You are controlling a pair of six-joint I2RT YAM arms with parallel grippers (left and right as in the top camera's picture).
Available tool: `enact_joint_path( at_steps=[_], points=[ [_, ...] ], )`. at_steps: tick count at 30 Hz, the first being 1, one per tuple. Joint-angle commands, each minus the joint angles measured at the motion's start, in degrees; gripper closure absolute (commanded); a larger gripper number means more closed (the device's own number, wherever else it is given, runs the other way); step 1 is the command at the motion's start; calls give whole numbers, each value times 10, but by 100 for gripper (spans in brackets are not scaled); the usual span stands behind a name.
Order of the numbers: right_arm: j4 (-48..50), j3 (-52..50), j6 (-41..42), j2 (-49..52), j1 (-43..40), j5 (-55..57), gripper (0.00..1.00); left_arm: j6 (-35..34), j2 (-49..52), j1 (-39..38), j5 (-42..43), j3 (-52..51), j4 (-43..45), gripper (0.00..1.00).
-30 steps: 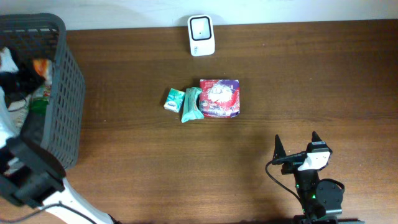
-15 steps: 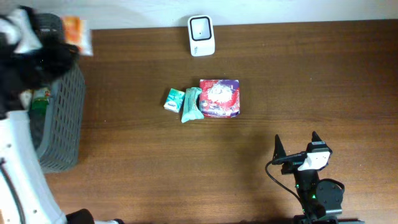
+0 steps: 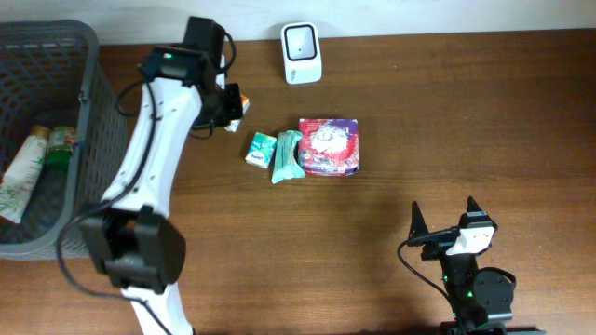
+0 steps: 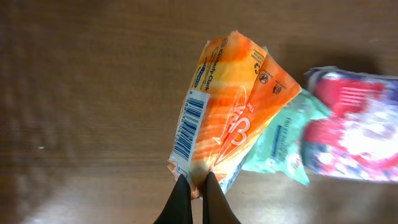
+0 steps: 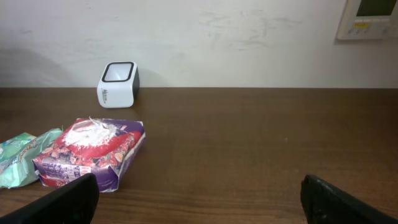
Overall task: Scan the item barcode
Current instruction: 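Carry the orange tissue pack to the scanner and release it beside the teal pack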
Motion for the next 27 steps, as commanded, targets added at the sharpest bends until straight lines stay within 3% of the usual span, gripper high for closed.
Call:
enact_joint_path(
  at_steps=[1, 7, 10, 13, 17, 18, 19, 23, 24, 27],
  points=[
    [-2, -4, 6, -3, 2, 5, 2, -45, 64, -2, -14, -3, 6, 100],
    [-2, -4, 6, -3, 2, 5, 2, -47, 135, -2, -15, -3, 12, 98],
    [-2, -4, 6, -3, 2, 5, 2, -46, 147, -2, -8, -4, 10, 92],
    [-2, -4, 6, -3, 2, 5, 1, -46, 146, -3, 0, -3, 5, 70],
    [-2, -4, 6, -3, 2, 5, 2, -15, 146, -3, 51, 36, -26, 61],
    [-2, -4, 6, -3, 2, 5, 1, -8, 146, -3, 51, 59, -43, 50],
    [-2, -4, 6, -3, 2, 5, 1, -2, 146, -2, 51, 80, -57, 28],
    [-2, -4, 6, -3, 2, 5, 1, 24, 146, -2, 49, 257, -165, 23],
    [-2, -4, 6, -3, 2, 5, 2, 24, 146, -2, 49, 319, -198, 9],
    [-2, -4, 6, -3, 2, 5, 2, 87, 140, -1, 44, 437, -246, 1]
  ],
)
